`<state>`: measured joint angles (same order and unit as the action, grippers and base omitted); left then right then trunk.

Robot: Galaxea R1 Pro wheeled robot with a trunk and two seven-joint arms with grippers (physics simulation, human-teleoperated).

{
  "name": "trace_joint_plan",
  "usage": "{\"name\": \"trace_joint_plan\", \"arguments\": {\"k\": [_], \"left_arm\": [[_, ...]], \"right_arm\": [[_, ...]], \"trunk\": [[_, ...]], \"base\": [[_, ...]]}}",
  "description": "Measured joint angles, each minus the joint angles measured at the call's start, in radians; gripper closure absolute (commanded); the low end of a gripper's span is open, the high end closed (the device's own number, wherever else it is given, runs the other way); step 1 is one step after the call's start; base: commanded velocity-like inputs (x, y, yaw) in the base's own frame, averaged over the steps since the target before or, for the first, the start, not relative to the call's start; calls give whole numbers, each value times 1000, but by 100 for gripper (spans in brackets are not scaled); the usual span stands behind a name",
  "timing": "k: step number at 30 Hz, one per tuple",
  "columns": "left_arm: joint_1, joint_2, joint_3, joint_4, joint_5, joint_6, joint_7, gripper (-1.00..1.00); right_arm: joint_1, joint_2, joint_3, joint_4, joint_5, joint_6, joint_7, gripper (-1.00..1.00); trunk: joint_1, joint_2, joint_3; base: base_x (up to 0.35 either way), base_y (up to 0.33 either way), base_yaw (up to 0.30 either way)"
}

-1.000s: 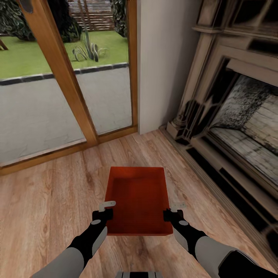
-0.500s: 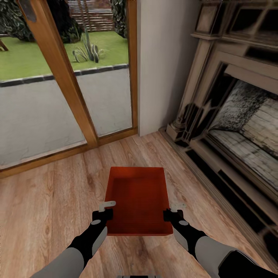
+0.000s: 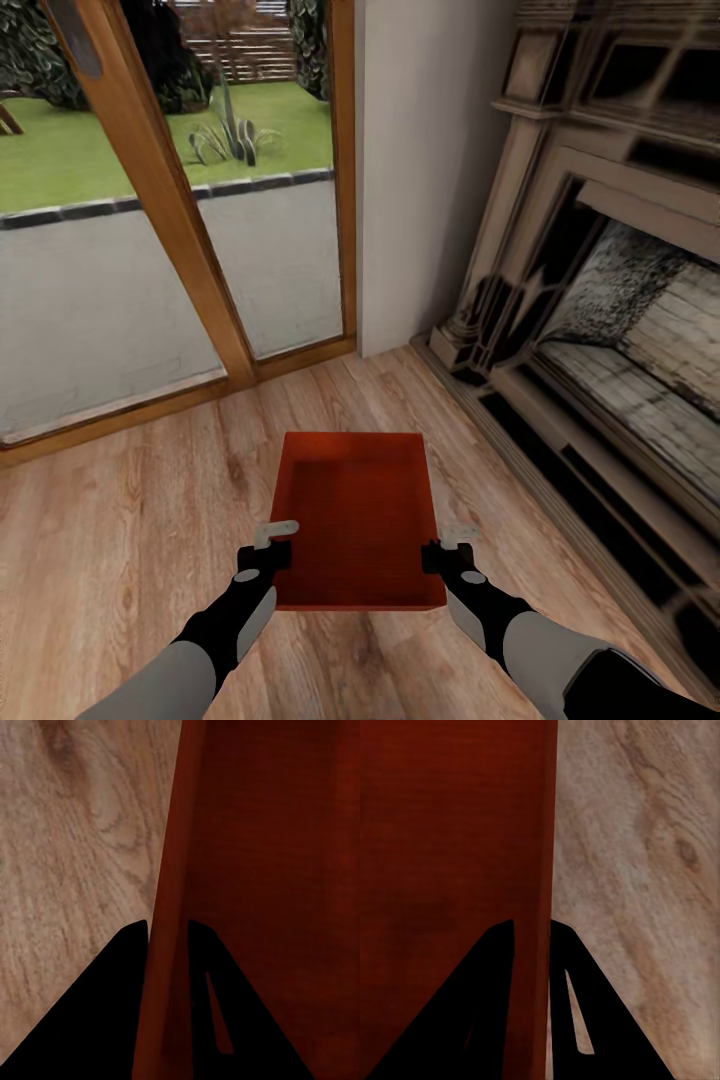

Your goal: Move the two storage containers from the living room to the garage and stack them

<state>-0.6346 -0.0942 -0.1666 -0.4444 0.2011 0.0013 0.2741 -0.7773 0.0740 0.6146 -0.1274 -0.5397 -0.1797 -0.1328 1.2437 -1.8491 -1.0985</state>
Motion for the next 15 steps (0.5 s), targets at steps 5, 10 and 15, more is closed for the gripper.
{"name": "trace_joint_plan", "arguments": {"k": [5,10,15], "left_arm": [[0,-3,2,0,-2,0,1,100],[0,-4,3,0,-3,0,1,100],[0,-6,4,0,-3,0,1,100]], "right_arm": [[0,-2,-1,0,-1,0,3,100],[0,-3,-3,1,0,-1,5,100],[0,-6,-4,-1,1,1,9,100]], "trunk": [[-19,35,16],[-38,70,31],[-58,105,47]], "base": [[0,0,0],[0,0,0],[0,0,0]]}}
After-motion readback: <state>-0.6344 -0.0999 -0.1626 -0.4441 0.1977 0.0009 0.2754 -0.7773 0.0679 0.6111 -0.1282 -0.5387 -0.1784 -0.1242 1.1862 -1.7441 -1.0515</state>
